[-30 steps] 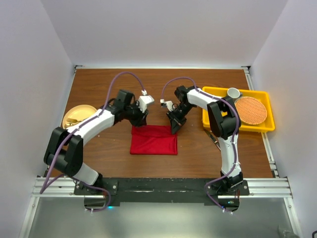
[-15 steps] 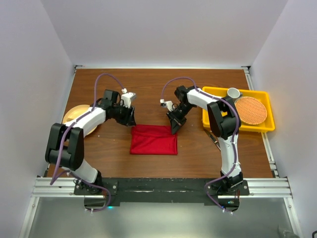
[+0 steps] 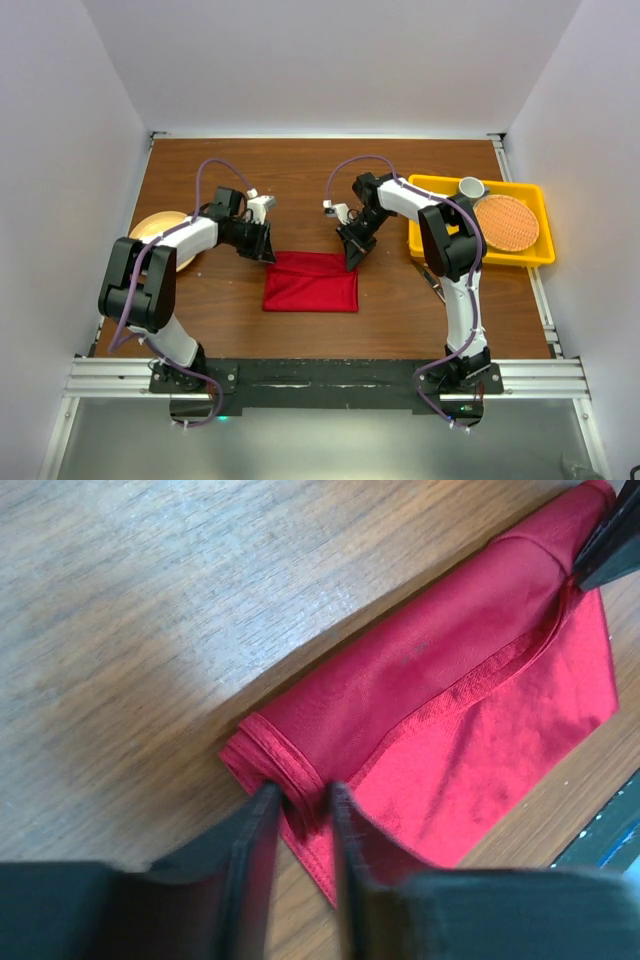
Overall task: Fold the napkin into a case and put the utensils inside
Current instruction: Smooth out the 2/3-rectangle-folded napkin at the center of the board.
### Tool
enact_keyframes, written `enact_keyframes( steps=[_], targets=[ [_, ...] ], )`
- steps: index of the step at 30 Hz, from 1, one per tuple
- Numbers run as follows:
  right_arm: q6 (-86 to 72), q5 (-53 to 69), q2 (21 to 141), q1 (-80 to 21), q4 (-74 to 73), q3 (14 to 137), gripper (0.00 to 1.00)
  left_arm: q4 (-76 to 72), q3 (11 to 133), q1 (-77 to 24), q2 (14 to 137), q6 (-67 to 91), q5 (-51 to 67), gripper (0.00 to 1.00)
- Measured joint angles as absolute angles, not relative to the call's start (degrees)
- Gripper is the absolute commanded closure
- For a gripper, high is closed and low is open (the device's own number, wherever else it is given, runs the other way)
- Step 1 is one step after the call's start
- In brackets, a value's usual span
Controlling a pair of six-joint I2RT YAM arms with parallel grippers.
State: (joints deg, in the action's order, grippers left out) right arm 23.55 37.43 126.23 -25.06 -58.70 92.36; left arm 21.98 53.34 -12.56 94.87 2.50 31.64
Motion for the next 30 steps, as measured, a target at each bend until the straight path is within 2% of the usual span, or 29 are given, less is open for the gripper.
enact_keyframes(
  steps=[1, 4, 8, 21, 30],
  targets=[
    [23.6, 37.4, 126.2, -25.1, -58.7, 92.4, 1.0, 22.1, 53.3, -12.6, 94.9, 2.5, 31.8, 0.86],
    [23.9, 37.4, 126.2, -25.1, -58.8, 92.9, 1.0, 22.6, 53.3, -12.6, 94.9, 2.7, 32.4, 0.94],
    [24.9, 36.9, 126.2, -25.0, -59.0, 94.8, 1.0, 23.9, 53.3, -12.6, 94.9, 2.8, 32.9, 0.98],
    [28.1, 35.6, 125.8, -24.7, -59.9, 94.9, 1.0, 27.0, 53.0, -12.8, 94.9, 2.7, 34.8, 0.99],
    [26.5, 34.4, 126.0, -24.7, -58.2, 94.5, 1.0, 26.5, 50.5, -17.0, 95.1, 2.5, 33.9, 0.93]
  ],
)
